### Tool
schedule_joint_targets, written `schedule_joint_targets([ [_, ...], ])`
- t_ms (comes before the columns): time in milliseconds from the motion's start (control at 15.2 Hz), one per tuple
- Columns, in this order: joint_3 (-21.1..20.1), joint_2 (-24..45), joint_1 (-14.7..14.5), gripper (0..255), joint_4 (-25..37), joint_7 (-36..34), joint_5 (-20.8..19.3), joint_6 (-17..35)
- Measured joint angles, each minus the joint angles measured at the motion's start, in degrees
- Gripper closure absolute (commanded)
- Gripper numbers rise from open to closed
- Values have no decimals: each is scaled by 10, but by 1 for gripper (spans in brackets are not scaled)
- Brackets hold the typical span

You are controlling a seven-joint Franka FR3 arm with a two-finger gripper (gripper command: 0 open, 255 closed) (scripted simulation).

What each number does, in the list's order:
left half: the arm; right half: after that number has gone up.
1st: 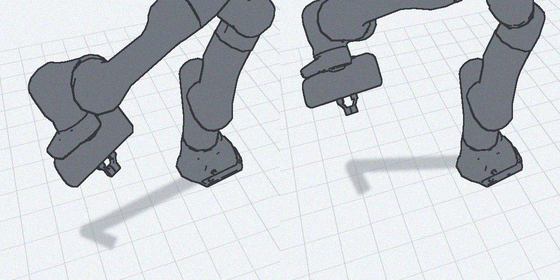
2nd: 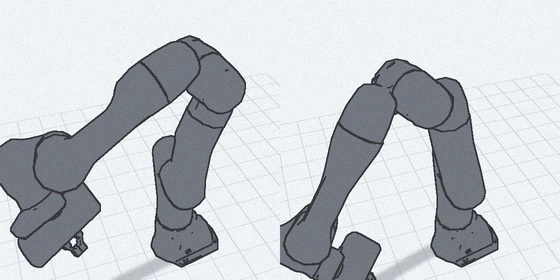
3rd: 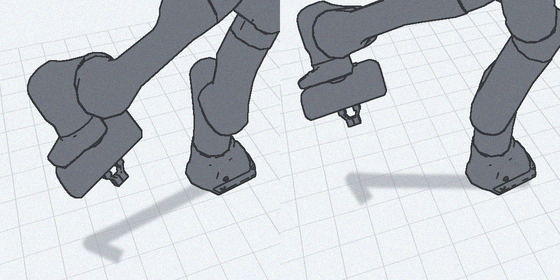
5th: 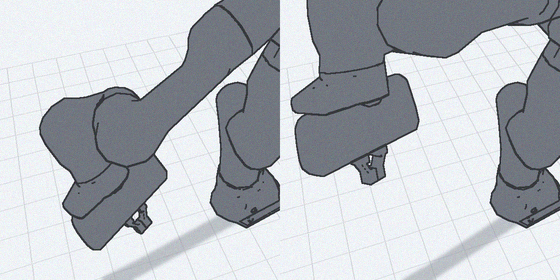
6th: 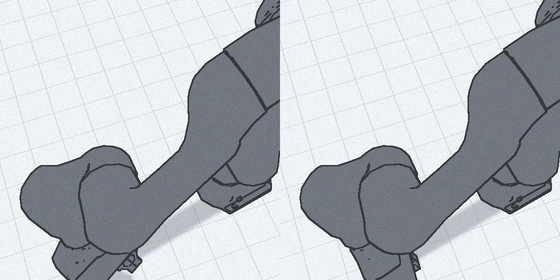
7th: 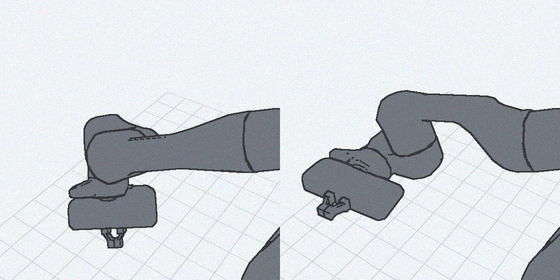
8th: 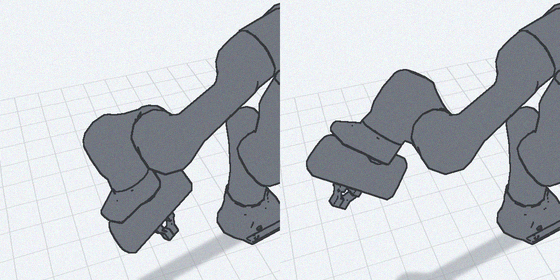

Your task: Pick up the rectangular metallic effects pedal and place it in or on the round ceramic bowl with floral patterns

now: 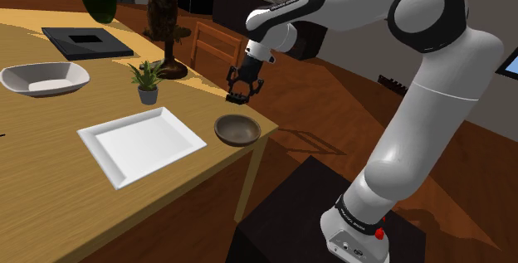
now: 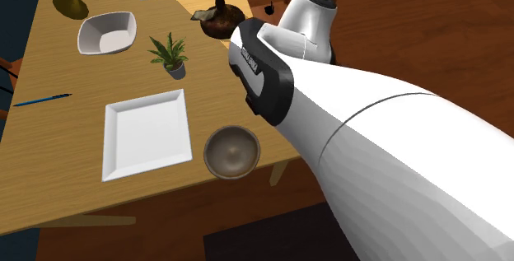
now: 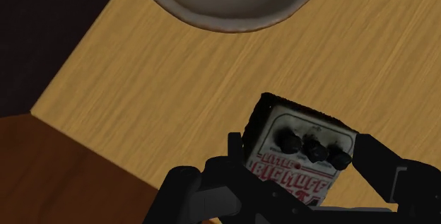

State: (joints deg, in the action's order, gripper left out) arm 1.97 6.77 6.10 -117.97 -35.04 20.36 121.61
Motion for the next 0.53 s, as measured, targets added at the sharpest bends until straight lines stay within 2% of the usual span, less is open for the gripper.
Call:
schedule_joint_targets([
  [528,2,-27,1,255,29,-20,-12,-53],
])
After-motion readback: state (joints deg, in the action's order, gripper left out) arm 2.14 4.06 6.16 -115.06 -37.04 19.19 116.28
